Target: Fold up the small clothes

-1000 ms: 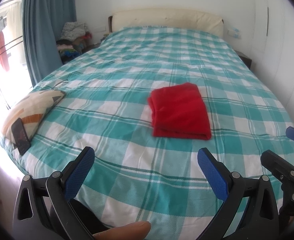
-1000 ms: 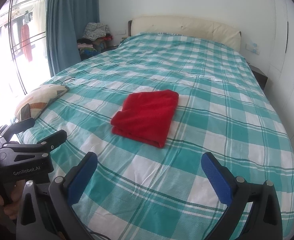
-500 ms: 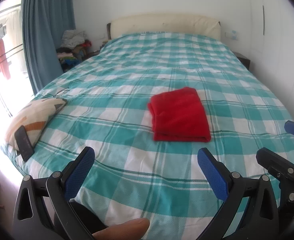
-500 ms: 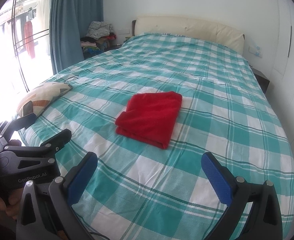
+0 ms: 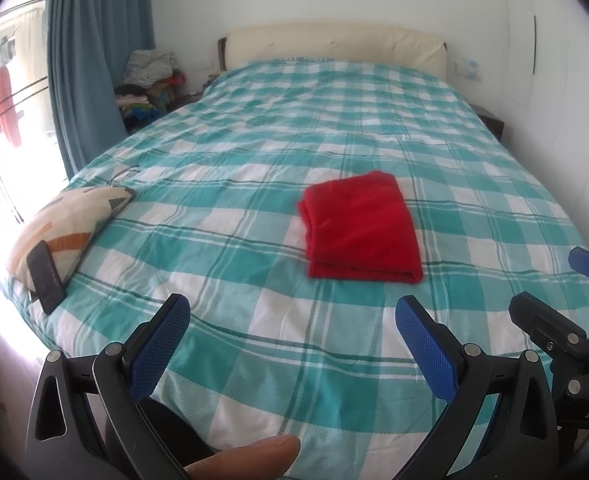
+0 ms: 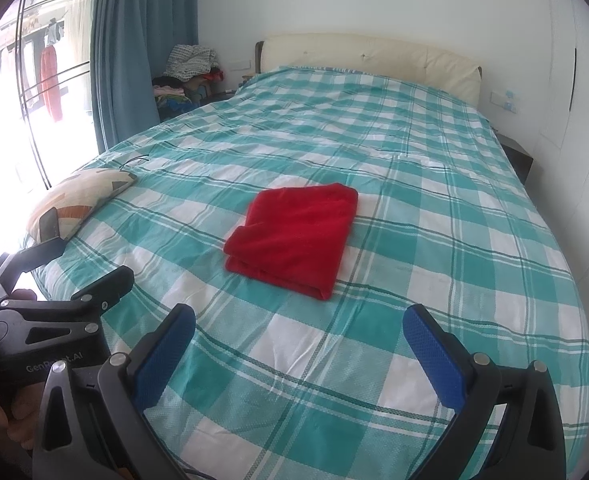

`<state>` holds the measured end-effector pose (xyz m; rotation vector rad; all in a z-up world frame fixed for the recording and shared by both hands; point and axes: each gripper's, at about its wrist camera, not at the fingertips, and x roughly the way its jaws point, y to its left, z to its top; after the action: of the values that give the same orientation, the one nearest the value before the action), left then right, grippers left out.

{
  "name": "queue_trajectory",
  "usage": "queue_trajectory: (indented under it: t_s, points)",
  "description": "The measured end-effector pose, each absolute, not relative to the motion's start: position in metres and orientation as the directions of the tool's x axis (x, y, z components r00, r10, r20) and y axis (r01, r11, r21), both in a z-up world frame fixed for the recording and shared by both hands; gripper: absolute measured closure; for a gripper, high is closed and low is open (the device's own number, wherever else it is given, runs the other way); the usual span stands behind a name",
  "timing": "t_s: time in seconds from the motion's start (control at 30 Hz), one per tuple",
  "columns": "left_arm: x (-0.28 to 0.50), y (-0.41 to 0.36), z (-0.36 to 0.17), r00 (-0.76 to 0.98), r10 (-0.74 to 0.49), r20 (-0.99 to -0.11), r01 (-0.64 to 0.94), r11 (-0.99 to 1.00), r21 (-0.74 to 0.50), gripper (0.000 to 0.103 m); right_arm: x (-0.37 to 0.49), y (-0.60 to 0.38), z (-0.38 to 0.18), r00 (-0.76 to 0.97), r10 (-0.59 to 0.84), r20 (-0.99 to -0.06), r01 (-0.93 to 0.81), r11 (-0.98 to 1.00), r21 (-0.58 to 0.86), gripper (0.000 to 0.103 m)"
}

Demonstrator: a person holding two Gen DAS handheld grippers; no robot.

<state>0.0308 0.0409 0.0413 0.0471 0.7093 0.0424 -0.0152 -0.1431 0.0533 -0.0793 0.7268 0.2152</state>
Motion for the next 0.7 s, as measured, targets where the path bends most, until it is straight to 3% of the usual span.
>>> queue_trajectory:
  t_s: [0.7]
  points:
    - [0.040, 0.030, 0.040, 0.746, 0.045, -0.664, -0.001, 0.998, 0.065, 0.000, -0.010, -0.147, 0.053, 0.729, 0.078, -0.680, -0.158, 0.986, -0.056, 0.001]
